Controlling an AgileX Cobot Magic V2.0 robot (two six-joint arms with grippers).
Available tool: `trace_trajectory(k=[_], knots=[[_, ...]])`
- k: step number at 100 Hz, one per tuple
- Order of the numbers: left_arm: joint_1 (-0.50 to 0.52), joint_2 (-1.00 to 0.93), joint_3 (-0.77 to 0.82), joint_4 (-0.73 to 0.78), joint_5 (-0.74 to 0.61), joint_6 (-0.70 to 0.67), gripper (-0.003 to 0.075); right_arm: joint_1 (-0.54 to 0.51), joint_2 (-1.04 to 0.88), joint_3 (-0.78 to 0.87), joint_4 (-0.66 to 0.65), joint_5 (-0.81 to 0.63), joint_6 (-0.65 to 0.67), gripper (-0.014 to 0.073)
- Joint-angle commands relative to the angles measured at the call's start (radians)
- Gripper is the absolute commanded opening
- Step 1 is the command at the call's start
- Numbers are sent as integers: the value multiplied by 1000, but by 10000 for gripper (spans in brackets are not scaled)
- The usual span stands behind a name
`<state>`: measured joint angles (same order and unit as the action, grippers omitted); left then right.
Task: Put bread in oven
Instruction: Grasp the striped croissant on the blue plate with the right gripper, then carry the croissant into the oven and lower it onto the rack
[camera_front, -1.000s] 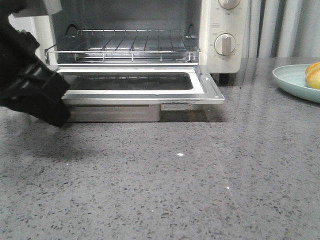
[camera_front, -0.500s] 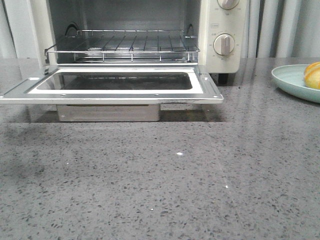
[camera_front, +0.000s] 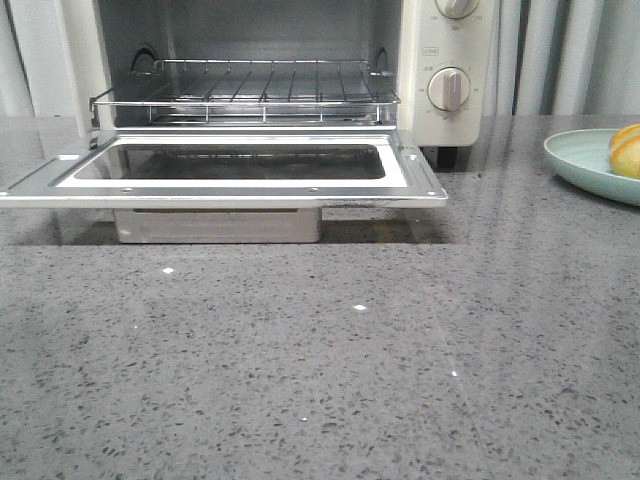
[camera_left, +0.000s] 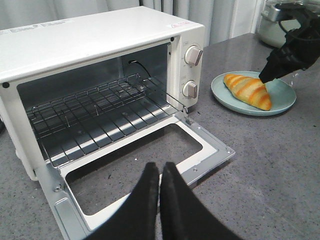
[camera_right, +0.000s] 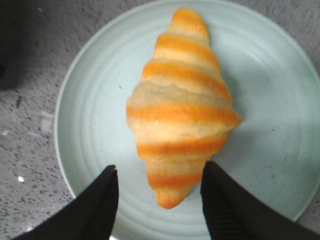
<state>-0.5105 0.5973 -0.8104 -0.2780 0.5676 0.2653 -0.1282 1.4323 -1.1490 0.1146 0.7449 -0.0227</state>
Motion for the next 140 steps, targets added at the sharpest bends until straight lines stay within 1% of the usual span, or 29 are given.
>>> trace_trajectory(k=[1, 36, 42, 47, 49, 52, 54, 59, 61, 67, 77, 95, 109, 116, 127, 140], knots=[[-5, 1, -29, -22, -62, -7, -22, 2, 8, -36, -11, -18, 9, 339], [-5, 1, -29, -22, -62, -7, -22, 9, 152, -36, -27, -33, 9, 339], [-5, 1, -29, -22, -61, -7, -22, 9, 173, -36, -29, -35, 9, 322], [-5, 1, -29, -22, -61, -7, -22, 9, 189, -36, -29, -29, 9, 263], [-5, 1, -29, -22, -61, -7, -22, 9, 193, -36, -29, -24, 9, 223], [-5, 1, -29, -22, -61, -7, -22, 9, 200, -36, -29, -22, 9, 142], [-5, 1, -29, -22, -61, -7, -22, 9, 201, -36, -29, -21, 9, 106], [-5, 1, -29, -22, -61, -7, -22, 9, 201, -36, -29, -23, 9, -39], [-5, 1, -29, -22, -61, -7, -22, 9, 201, -36, -29, -26, 9, -72], [-5, 1, -29, -22, -61, -7, -22, 7, 199, -39, -31, -31, 10, -53], [-5, 1, -29, -22, -61, -7, -22, 5, 165, -60, -47, -31, 10, -52], [-5, 1, -29, -22, -59, -7, -22, 39, -35, -108, -62, -59, -9, -52], [-5, 1, -29, -22, -62, -7, -22, 107, -216, -129, -62, 13, -9, -52], [-5, 1, -29, -22, -69, -7, -22, 169, -291, -129, -62, 66, -13, -52], [-5, 1, -29, -22, -90, -7, -22, 307, -370, -129, -45, 92, -58, -52], [-5, 1, -29, -20, -118, -7, -22, 501, -370, -147, -15, 89, -110, -52]])
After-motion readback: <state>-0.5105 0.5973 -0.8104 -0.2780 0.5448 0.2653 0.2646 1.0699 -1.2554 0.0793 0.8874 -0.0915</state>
